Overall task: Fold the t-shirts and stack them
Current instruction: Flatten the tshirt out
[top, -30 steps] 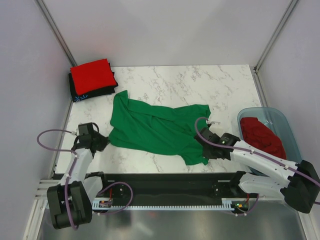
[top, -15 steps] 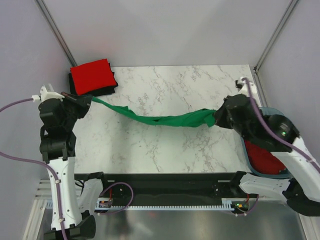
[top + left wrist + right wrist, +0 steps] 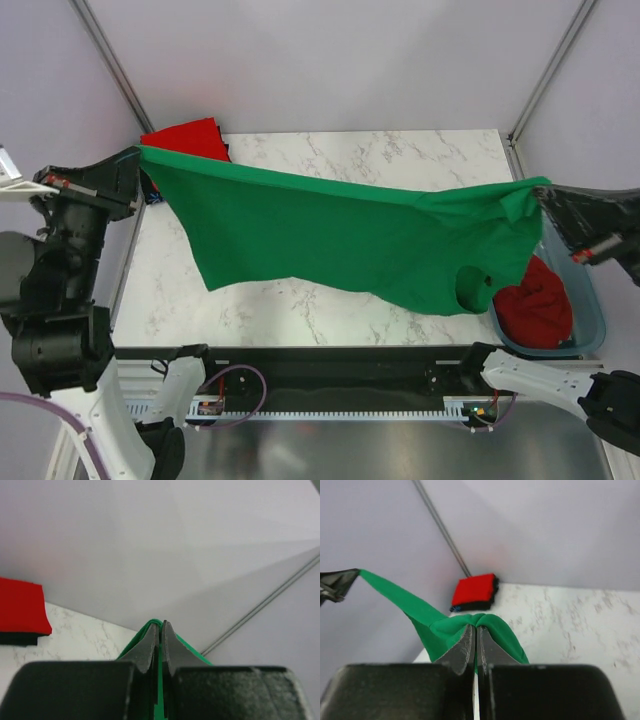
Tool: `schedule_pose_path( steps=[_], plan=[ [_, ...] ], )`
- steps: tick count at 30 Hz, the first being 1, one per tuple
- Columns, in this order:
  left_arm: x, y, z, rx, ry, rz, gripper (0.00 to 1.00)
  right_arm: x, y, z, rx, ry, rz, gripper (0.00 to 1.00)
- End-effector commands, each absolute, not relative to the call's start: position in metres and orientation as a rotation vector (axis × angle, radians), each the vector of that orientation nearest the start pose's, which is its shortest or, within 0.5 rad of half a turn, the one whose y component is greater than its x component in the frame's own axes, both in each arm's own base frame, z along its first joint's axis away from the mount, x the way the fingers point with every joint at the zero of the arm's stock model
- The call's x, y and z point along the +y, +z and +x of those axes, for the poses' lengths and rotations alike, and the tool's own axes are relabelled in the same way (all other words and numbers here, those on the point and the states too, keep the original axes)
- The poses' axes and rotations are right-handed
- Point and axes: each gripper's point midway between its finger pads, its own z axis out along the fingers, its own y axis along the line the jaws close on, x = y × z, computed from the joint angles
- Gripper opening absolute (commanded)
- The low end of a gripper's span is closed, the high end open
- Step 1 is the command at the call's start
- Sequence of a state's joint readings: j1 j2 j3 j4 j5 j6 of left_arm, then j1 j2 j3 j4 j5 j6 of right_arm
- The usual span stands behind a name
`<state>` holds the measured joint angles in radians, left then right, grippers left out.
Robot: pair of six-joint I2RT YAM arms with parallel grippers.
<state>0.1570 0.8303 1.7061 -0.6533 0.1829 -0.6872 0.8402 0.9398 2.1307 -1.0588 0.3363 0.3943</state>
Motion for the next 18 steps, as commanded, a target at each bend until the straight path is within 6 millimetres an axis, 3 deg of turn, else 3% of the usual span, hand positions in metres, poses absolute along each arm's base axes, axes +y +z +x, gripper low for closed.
schedule_pose_path(
  steps=[1, 3, 6, 9, 12, 13, 14, 15, 16, 17, 18],
  plan=[
    [-0.031, 0.596, 0.168, 1.203, -0.519, -0.305, 0.02, 0.07, 0.637, 0.083, 1.183, 0.903, -0.192, 0.0],
    [-0.034, 0.615, 0.149, 1.147, -0.515, -0.268, 0.02, 0.068, 0.654, 0.056, 1.084, 0.961, -0.293, 0.0],
    [-0.028, 0.631, 0.132, 1.084, -0.493, -0.282, 0.02, 0.071, 0.666, 0.031, 0.993, 1.006, -0.398, 0.0],
    [-0.023, 0.638, 0.118, 1.017, -0.498, -0.314, 0.02, 0.072, 0.671, 0.028, 0.949, 0.995, -0.416, 0.0],
    [-0.025, 0.64, 0.127, 1.02, -0.497, -0.292, 0.02, 0.065, 0.676, 0.058, 0.988, 0.907, -0.287, 0.0],
    [-0.025, 0.637, 0.136, 1.04, -0.499, -0.297, 0.02, 0.056, 0.673, 0.086, 1.044, 0.821, -0.16, 0.0],
    [-0.025, 0.633, 0.144, 1.06, -0.502, -0.297, 0.02, 0.055, 0.67, 0.101, 1.077, 0.772, -0.113, 0.0],
    [-0.025, 0.622, 0.165, 1.111, -0.507, -0.311, 0.02, 0.055, 0.665, 0.115, 1.109, 0.722, -0.073, 0.0],
    [-0.024, 0.615, 0.176, 1.14, -0.508, -0.324, 0.02, 0.052, 0.653, 0.148, 1.182, 0.592, 0.024, 0.0],
    [-0.023, 0.604, 0.188, 1.178, -0.509, -0.346, 0.02, 0.057, 0.641, 0.167, 1.234, 0.525, 0.052, 0.0],
    [-0.02, 0.582, 0.213, 1.25, -0.507, -0.388, 0.02, 0.058, 0.63, 0.184, 1.279, 0.445, 0.086, 0.0]
  ],
)
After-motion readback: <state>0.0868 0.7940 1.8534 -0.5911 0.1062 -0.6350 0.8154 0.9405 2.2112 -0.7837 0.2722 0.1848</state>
